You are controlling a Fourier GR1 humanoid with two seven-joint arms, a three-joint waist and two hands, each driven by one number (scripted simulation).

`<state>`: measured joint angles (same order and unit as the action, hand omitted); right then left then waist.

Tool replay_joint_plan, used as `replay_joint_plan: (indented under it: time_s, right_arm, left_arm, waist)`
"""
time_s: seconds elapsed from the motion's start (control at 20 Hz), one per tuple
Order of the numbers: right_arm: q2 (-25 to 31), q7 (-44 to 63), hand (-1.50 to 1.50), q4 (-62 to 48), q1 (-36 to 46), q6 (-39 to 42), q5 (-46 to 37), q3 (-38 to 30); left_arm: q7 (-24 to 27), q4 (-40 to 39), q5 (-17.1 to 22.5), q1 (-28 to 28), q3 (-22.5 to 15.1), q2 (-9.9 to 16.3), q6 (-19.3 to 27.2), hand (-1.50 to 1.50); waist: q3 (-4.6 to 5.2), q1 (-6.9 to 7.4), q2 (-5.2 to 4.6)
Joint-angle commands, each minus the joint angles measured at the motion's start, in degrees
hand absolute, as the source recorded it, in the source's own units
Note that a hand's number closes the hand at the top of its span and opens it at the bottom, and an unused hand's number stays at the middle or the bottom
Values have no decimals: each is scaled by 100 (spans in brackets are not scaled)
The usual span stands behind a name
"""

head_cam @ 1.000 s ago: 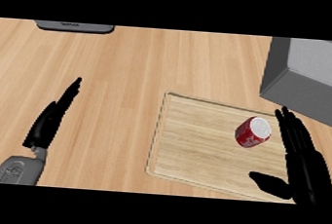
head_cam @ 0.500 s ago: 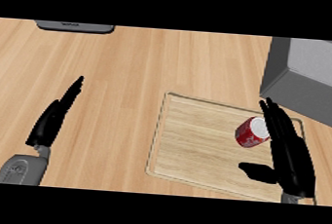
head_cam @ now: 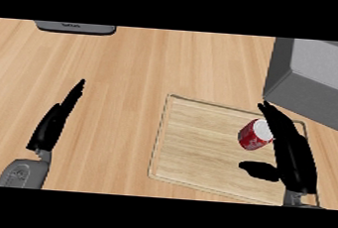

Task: Pick the can from the tray and place it in the cardboard box

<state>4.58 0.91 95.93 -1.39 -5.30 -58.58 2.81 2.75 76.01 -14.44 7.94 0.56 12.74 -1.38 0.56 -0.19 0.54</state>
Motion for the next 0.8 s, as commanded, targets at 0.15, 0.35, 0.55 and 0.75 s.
replay_joint_plan:
  time_s: [0.15,0.35,0.55,0.75]
  right_arm:
    - [-59,-386,150,-834,226,-1306,-874,107]
    - [-243,-281,150,-480,42,-1800,-1203,217]
    - [-323,-11,150,-402,372,-1696,-1246,119]
    - [110,470,150,-1508,1536,-770,-1430,-439]
  left_arm:
    - [-211,293,80,-55,44,18,-194,0]
    - [329,-126,-90,-187,79,-40,5,0]
    - [86,74,-105,-76,69,-65,-102,0]
    - [110,185,63,-171,149,58,-314,0]
  waist:
    - [-59,52,-55]
    - [-55,19,-52]
    - [-55,20,-51]
    - [-53,142,-73]
